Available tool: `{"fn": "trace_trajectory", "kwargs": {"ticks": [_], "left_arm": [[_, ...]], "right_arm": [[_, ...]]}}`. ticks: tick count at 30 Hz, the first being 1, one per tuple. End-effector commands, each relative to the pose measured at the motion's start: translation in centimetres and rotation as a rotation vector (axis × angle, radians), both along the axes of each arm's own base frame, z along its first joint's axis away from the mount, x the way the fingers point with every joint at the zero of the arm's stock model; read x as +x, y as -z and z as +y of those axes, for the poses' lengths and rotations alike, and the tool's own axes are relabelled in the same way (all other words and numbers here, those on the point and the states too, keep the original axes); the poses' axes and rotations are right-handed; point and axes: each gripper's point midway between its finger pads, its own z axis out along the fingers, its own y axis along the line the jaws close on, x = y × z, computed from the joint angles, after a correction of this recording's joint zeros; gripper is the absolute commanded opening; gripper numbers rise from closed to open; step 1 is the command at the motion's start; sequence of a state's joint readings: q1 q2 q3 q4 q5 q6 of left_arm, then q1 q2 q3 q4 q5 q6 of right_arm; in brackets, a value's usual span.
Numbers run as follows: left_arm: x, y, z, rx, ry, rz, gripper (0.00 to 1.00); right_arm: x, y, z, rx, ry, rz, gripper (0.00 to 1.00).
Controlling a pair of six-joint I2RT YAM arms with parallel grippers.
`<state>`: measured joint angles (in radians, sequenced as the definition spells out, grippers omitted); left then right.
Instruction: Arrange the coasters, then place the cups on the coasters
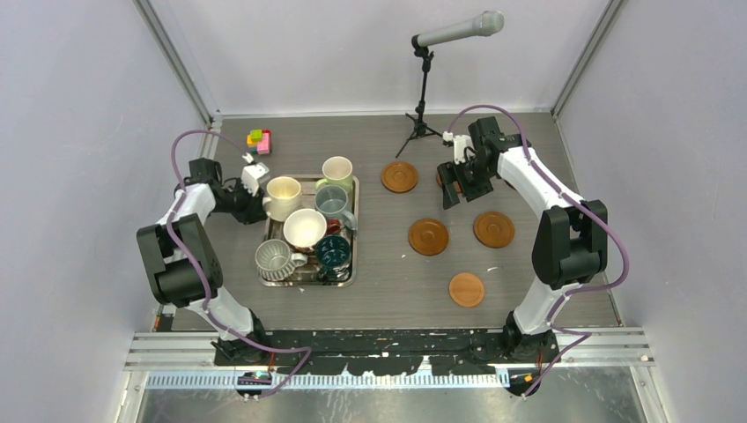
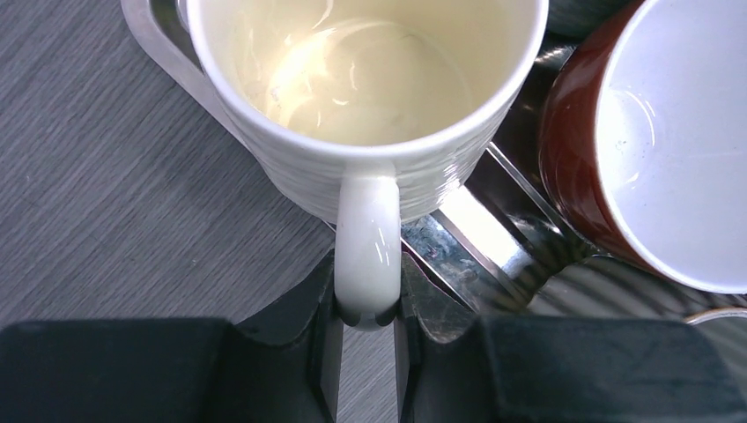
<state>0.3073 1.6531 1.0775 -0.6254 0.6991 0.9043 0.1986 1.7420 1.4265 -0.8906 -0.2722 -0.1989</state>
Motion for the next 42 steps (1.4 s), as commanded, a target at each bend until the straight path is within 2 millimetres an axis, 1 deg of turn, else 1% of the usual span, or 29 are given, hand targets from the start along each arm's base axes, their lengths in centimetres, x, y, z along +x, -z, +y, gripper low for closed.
{"fn": "trace_trajectory", "kwargs": {"ticks": [1,4,7,11,15,18,20,21,22,24,26,27,30,32,36,42], "left_arm": [[0.6,-0.2,0.2,0.002,0.031,-0.004,0.11],[0.2,0.4,0.4,0.032,0.043,0.026,0.3],[0.3,0.1,0.2,0.048,0.049,0.022,0.41],[0.8,-0.3,-0.4,0.072,0.053,0.008,0.48],[1.1,-0.1,-1.0,0.098,0.07,0.007,0.5],[1.5,0.4,-1.1,0.13,0.068,0.009,0.5],[1.6,0.6,-1.0,0.146,0.064,0.014,0.46],[1.7,0.7,-0.8,0.151,0.058,0.018,0.39],[1.7,0.7,-0.8,0.155,0.055,0.022,0.3],[1.7,0.5,-0.7,0.157,0.041,0.03,0.15],[1.7,0.0,-0.8,0.145,0.033,0.025,0.04],[1.6,-0.4,-1.1,0.131,0.028,0.017,0.0],[2.0,-2.0,-1.4,0.073,-0.009,-0.032,0.0],[2.6,-3.7,-1.3,0.021,-0.045,-0.08,0.0],[3.3,-6.4,-1.8,-0.039,-0.076,-0.15,0.0],[4.2,-10.7,-2.5,-0.104,-0.112,-0.255,0.0]], "right_arm": [[0.6,-1.1,0.0,0.018,0.011,-0.035,0.76],[0.6,-1.1,0.0,0.019,0.011,-0.035,0.76],[0.6,-1.0,0.0,0.022,0.012,-0.03,0.76],[0.5,-0.9,0.2,0.027,0.011,-0.026,0.76],[0.5,-0.8,0.0,0.025,0.012,-0.024,0.76],[0.4,-0.9,0.0,0.023,0.01,-0.028,0.76],[0.3,-0.9,-0.2,0.022,0.01,-0.029,0.76],[0.2,-0.9,-0.2,0.02,0.01,-0.029,0.76],[0.2,-1.0,-0.3,0.02,0.011,-0.03,0.76],[0.1,-0.9,-0.5,0.019,0.014,-0.029,0.76],[0.1,-0.9,-0.5,0.02,0.014,-0.03,0.76],[0.1,-0.9,-0.5,0.021,0.014,-0.029,0.76],[0.1,-1.3,-0.5,0.047,0.022,-0.029,0.76],[0.3,-1.8,-0.6,0.079,0.037,-0.034,0.76],[0.8,-3.0,-1.6,0.122,0.078,-0.056,0.76],[1.0,-4.9,-3.1,0.202,0.132,-0.085,0.77]]}}
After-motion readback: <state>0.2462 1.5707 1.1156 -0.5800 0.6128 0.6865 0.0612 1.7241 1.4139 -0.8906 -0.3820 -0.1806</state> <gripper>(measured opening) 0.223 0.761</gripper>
